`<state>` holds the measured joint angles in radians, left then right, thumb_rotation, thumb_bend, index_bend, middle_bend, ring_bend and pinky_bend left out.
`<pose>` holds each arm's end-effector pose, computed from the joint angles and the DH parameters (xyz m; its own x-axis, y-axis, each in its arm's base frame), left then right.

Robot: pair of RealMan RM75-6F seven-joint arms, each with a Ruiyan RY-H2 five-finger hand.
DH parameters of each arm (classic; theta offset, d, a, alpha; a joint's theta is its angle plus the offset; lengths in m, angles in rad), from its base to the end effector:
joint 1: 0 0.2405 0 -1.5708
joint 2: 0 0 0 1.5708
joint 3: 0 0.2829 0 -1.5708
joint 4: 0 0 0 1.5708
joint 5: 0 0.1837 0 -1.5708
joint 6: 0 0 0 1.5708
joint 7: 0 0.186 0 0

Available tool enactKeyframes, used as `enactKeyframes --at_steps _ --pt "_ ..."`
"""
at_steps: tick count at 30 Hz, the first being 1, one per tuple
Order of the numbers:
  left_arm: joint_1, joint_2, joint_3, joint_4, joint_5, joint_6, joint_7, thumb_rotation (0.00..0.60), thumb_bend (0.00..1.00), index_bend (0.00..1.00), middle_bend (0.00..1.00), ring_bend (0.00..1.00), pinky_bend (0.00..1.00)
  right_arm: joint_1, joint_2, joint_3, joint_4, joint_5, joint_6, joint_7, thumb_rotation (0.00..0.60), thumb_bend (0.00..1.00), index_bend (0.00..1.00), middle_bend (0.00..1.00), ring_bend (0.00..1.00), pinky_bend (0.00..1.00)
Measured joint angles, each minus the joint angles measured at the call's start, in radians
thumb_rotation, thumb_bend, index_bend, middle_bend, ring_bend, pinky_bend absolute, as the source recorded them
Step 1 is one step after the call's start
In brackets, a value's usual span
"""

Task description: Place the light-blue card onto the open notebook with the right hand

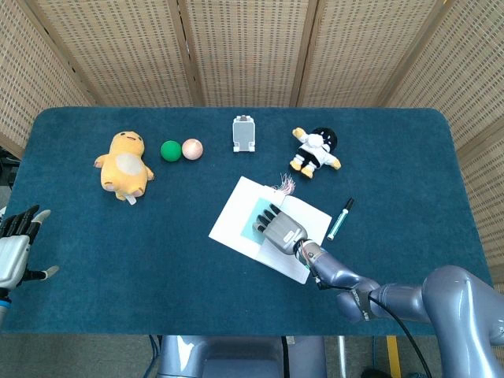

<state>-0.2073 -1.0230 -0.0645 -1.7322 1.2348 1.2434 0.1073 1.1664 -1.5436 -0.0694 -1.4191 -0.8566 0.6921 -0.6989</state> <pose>-0.3356 0.2566 0.1938 0.4103 0.1964 0.8906 0.8933 0.1098 -0.4358 -0.1019 -0.4106 -0.0651 0.8971 -0.1841 0.4017 -0.4028 -0.7144 0.5722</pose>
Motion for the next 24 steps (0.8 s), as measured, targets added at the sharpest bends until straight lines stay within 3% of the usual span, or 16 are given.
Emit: enactKeyframes --at_steps 17,24 --pt "-0.001 0.001 0.0 -0.001 0.001 -0.001 0.0 0.6 0.0 0.0 0.0 0.0 0.0 -0.003 0.001 0.007 -0.007 -0.016 0.028 -0.016 0.6 1.0 0.1 0.07 0.0 0.02" --pt "0.0 0.001 0.001 -0.002 0.003 0.001 0.001 0.6 0.0 0.0 0.0 0.0 0.0 -0.009 0.032 0.034 -0.057 -0.041 0.052 0.008 0.6 1.0 0.1 0.07 0.0 0.02"
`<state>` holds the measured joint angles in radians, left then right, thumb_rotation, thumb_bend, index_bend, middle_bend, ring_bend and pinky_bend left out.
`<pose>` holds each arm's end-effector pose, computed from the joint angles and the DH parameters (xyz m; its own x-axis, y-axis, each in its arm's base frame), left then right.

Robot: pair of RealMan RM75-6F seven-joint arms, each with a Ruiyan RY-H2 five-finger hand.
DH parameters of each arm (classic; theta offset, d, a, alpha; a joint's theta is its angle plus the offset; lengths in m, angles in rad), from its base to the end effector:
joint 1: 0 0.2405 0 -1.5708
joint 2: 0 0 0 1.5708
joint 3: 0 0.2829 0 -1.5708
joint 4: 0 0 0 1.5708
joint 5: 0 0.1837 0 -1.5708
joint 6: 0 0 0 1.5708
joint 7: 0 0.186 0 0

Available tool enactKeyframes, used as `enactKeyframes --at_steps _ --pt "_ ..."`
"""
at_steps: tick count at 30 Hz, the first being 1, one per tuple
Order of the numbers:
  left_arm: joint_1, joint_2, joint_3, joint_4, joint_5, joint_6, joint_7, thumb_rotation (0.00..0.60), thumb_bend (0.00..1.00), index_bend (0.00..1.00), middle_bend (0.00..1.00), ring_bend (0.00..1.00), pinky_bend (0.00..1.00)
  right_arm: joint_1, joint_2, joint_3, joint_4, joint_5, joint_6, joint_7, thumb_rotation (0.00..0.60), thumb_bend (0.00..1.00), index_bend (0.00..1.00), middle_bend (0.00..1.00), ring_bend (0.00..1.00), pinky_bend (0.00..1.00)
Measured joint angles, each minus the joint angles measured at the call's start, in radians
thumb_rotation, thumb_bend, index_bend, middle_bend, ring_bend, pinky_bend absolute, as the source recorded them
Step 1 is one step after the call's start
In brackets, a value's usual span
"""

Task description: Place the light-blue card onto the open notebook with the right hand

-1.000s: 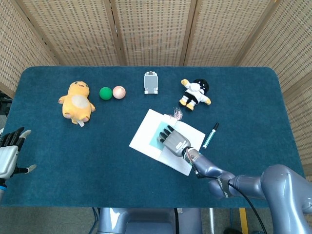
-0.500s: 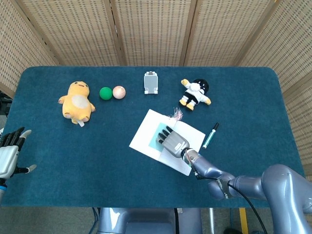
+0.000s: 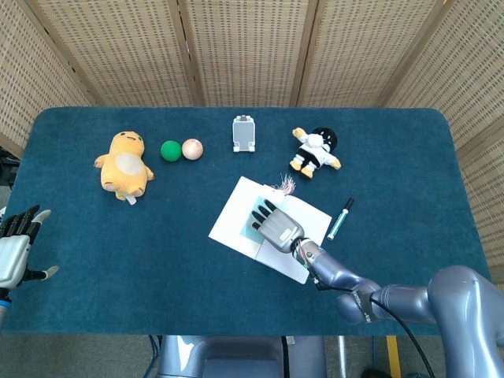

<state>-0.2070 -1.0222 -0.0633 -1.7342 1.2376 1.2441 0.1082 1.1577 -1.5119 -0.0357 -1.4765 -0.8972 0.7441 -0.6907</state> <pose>-0.3350 0.2562 0.1935 0.4111 0.1971 0.8900 0.8934 0.1071 -0.4363 -0.0843 -0.4098 -0.0510 0.8744 -0.1427 0.4637 -0.4165 -0.7109 0.5667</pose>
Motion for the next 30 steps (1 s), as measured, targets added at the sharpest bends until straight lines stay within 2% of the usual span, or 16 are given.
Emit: enactKeyframes --at_steps 5,9,10,12,14,15,17,19,20,24,30 --pt "-0.001 0.002 0.003 -0.002 0.007 -0.002 -0.001 0.6 0.0 0.0 0.0 0.0 0.0 -0.01 0.061 0.022 -0.099 -0.033 0.04 0.019 0.6 1.0 0.1 0.07 0.0 0.02" --pt "0.002 0.007 0.006 -0.006 0.021 0.003 -0.011 0.6 0.0 0.0 0.0 0.0 0.0 -0.042 0.146 0.035 -0.221 -0.101 0.119 0.039 0.6 1.0 0.1 0.06 0.0 0.02" --pt "0.005 0.009 0.007 -0.007 0.028 0.007 -0.017 0.6 0.0 0.0 0.0 0.0 0.0 -0.055 0.166 0.035 -0.245 -0.125 0.145 0.045 0.6 0.96 0.1 0.05 0.0 0.02" --pt "0.011 0.014 0.01 -0.009 0.045 0.02 -0.03 0.6 0.0 0.0 0.0 0.0 0.0 -0.103 0.213 0.026 -0.284 -0.186 0.23 0.07 0.6 0.8 0.1 0.03 0.0 0.02" --pt "0.021 0.019 0.015 -0.01 0.07 0.04 -0.045 0.6 0.0 0.0 0.0 0.0 0.0 -0.164 0.25 0.011 -0.302 -0.255 0.324 0.111 0.6 0.51 0.09 0.0 0.0 0.02" --pt "0.025 0.02 0.016 -0.01 0.08 0.051 -0.051 0.6 0.0 0.0 0.0 0.0 0.0 -0.211 0.271 0.0 -0.306 -0.302 0.394 0.15 0.6 0.42 0.08 0.0 0.0 0.02" --pt "0.035 0.019 0.018 -0.009 0.094 0.074 -0.057 0.6 0.0 0.0 0.0 0.0 0.0 -0.287 0.298 -0.015 -0.305 -0.367 0.499 0.225 0.6 0.18 0.07 0.0 0.0 0.02" --pt "0.045 0.014 0.018 -0.009 0.099 0.099 -0.054 0.6 0.0 0.0 0.0 0.0 0.0 -0.379 0.32 -0.03 -0.291 -0.42 0.613 0.328 0.6 0.04 0.06 0.0 0.0 0.01" --pt "0.049 0.009 0.016 -0.01 0.099 0.111 -0.049 0.6 0.0 0.0 0.0 0.0 0.0 -0.421 0.327 -0.034 -0.282 -0.432 0.658 0.375 0.6 0.0 0.06 0.0 0.0 0.0" --pt "0.063 -0.012 0.004 -0.023 0.077 0.144 -0.008 0.6 0.0 0.0 0.0 0.0 0.0 -0.622 0.342 -0.047 -0.219 -0.448 0.829 0.579 0.6 0.0 0.0 0.0 0.0 0.0" --pt "0.084 -0.039 -0.012 -0.044 0.052 0.2 0.033 0.6 0.0 0.0 0.0 0.0 0.0 -0.798 0.313 -0.057 -0.118 -0.458 0.954 0.648 0.6 0.0 0.0 0.0 0.0 0.0"
